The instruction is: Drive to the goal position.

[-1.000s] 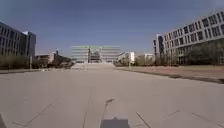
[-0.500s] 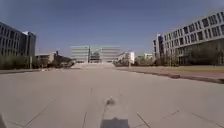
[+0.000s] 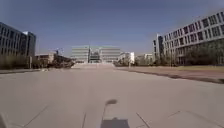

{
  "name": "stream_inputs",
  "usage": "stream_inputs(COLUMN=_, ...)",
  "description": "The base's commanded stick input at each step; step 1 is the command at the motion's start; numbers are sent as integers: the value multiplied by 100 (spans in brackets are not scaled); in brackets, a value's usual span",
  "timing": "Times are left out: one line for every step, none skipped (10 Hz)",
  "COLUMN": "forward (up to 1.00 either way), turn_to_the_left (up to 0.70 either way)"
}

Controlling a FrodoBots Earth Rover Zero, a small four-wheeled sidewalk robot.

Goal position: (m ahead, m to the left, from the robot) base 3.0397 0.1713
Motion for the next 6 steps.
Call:
stream_inputs(forward=70, turn_to_the_left=0)
stream_inputs(forward=70, turn_to_the_left=0)
stream_inputs(forward=70, turn_to_the_left=0)
stream_inputs(forward=70, turn_to_the_left=0)
stream_inputs(forward=70, turn_to_the_left=0)
stream_inputs(forward=70, turn_to_the_left=0)
